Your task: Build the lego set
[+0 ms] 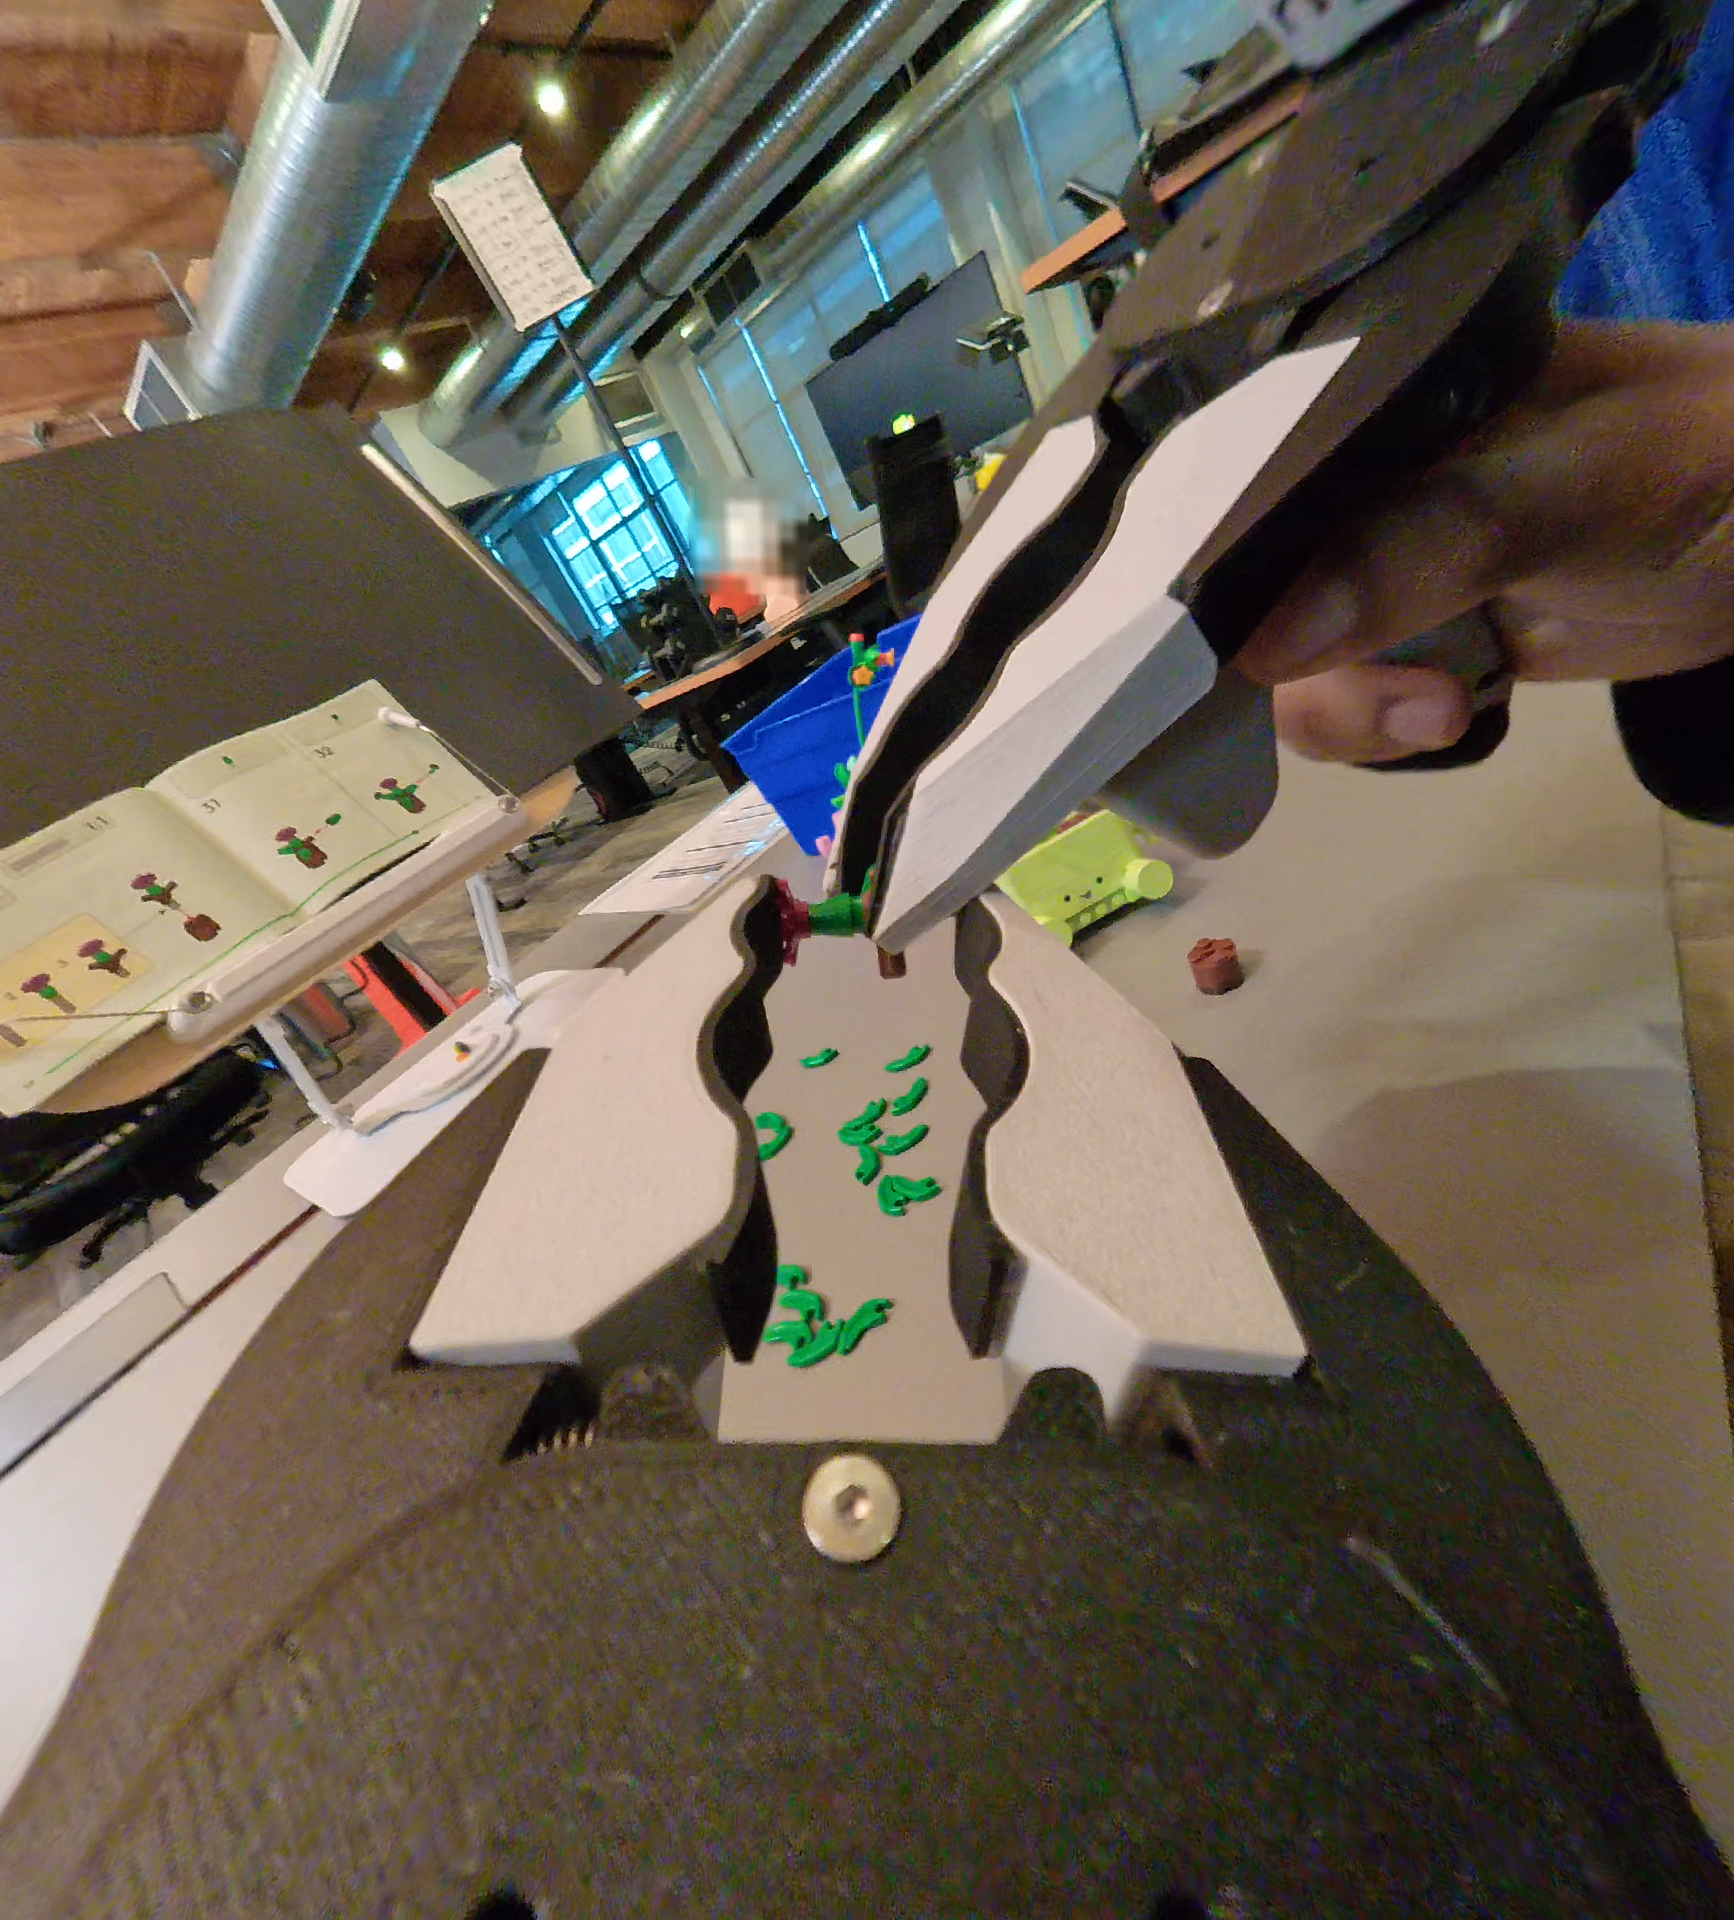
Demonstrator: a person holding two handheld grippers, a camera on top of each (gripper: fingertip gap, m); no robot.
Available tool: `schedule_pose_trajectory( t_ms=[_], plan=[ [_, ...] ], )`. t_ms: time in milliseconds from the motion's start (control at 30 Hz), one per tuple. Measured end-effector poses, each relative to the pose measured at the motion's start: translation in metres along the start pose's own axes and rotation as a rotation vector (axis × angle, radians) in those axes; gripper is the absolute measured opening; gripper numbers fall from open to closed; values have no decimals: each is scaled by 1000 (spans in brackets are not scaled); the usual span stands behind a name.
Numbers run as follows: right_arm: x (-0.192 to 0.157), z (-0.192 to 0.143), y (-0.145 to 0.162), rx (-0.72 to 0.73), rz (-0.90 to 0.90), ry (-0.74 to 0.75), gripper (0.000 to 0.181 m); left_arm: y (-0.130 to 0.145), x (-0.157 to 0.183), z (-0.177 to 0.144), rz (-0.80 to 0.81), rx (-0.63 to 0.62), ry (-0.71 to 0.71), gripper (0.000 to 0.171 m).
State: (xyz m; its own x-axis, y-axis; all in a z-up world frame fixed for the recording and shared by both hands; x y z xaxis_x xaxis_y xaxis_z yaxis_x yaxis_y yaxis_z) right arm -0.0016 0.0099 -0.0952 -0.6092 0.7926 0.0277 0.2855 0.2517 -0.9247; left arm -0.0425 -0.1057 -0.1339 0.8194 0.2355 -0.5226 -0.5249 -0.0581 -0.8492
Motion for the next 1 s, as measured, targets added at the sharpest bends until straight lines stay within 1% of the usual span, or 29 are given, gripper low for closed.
schedule_pose_trajectory(
  t_ms=[100,133,167,233,300,333,433,500,533,633,700,767,833,900,1000],
  plan=[
    [3,0,-1,66,57,-43,19,2,-5,-2,-119,38,39,30],
    [5,-3,-2,87,49,-25,31,2,-7,-3,-135,49,34,30],
    [5,-6,-4,97,40,-16,36,1,-9,-5,-131,52,20,31],
    [4,-9,-7,112,35,2,39,1,-12,-7,-144,65,6,31],
    [2,-9,-8,141,15,28,43,2,-15,-8,-203,92,21,30],
    [1,-9,-9,166,-3,36,44,2,-16,-9,-244,112,36,31],
    [2,-14,-10,248,-33,42,52,2,-22,-11,-453,201,134,30],
    [3,-17,-9,285,-7,22,52,3,-28,-14,-557,258,160,30],
    [4,-18,-9,294,14,7,53,3,-32,-17,-586,286,147,30],
    [4,-20,-8,333,63,-41,54,6,-41,-23,-636,326,122,30],
    [0,-20,-9,370,56,-73,57,8,-44,-26,-665,349,112,30],
    [-3,-18,-8,380,-4,-61,66,9,-49,-27,-792,424,156,30],
    [-8,-14,-5,395,-90,9,72,11,-51,-26,-976,512,248,30],
    [-13,-12,-3,437,-195,108,68,14,-52,-23,-1139,598,287,30],
    [-23,-12,-3,524,-381,247,55,16,-46,-16,-1340,682,358,31]
  ],
)
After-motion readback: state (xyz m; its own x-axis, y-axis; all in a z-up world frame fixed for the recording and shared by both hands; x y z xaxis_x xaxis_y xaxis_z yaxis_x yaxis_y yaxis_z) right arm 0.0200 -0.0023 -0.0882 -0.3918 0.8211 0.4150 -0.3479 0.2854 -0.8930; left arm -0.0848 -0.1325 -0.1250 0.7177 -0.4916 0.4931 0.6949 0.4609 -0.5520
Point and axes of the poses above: each gripper's, where its closed fingertips meet, z out along the fingers, y out of its underside, x = y × z across the jaws, the point moved 9 cm from there along -z, back along the fingers, and after that the axes turned 6 degrees about z, right-handed, at the moved point
